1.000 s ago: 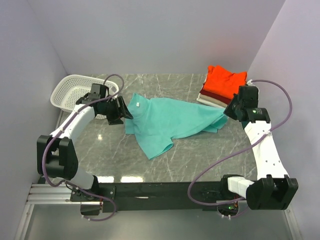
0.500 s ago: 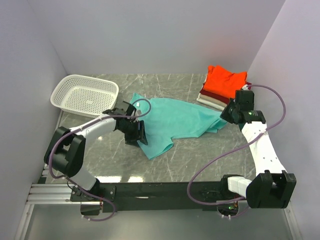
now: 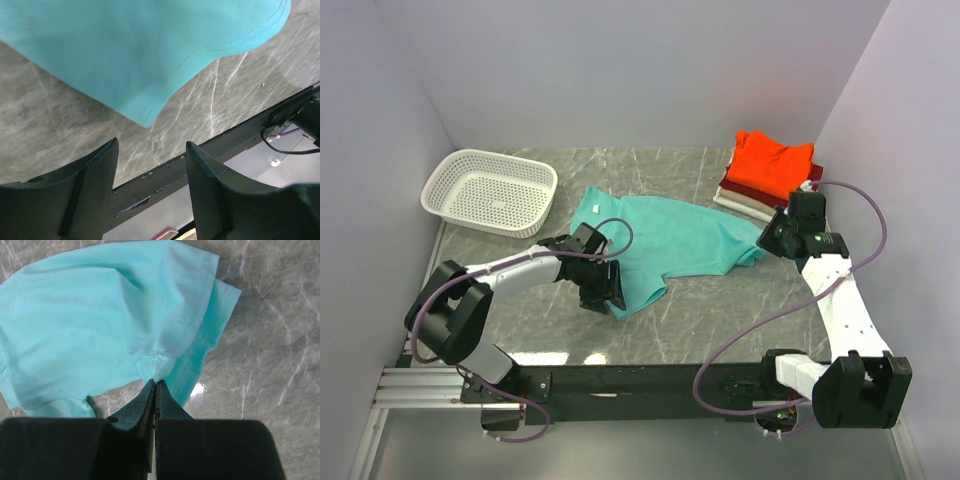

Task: Fold and stack the t-shirts
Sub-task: Flatten the tshirt out

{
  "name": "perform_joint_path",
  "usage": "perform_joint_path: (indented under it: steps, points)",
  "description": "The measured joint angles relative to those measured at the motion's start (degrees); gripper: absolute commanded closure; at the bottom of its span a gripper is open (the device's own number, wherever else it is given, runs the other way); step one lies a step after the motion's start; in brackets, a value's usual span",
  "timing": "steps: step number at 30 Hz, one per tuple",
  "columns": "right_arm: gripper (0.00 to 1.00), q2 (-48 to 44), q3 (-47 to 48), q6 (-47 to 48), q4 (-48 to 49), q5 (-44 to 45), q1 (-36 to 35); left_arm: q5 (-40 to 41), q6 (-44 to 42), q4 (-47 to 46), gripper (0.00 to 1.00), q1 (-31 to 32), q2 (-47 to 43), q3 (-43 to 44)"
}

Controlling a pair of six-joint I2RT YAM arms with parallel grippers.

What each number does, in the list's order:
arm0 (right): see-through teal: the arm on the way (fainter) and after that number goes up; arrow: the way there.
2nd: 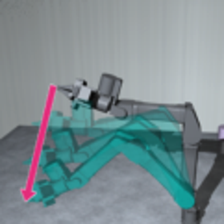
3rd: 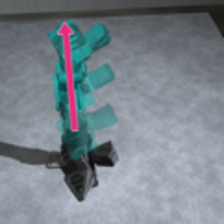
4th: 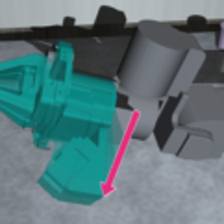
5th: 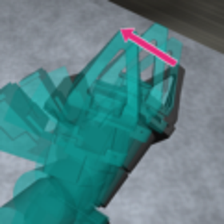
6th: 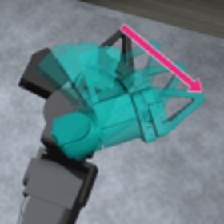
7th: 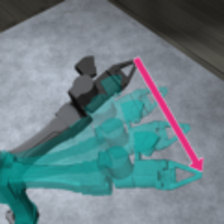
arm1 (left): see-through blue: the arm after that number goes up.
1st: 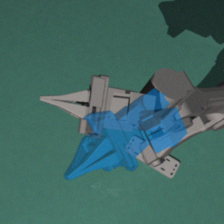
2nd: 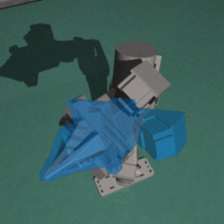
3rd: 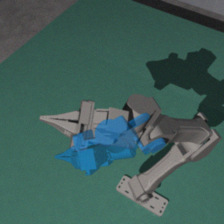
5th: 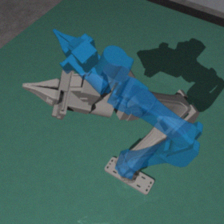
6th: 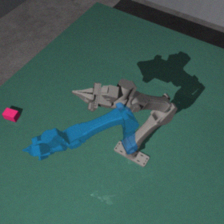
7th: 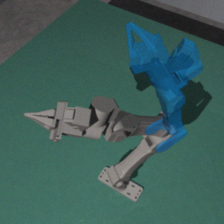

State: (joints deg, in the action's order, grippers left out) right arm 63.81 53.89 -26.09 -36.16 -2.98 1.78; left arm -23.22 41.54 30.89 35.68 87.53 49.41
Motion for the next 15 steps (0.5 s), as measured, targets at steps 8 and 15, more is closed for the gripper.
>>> perform_joint_path:
  steps: [8,15]
  points:
    - [1.00,-1.2,0.0,0.2,0.2,-0.5,0.0,2.9,1.2,0.0,0.42,2.7,4.5,2.3]
    - [1.00,-1.3,0.0,0.2,0.2,-1.1,0.0,5.9,1.3,0.7,0.49,4.1,6.7,3.8]
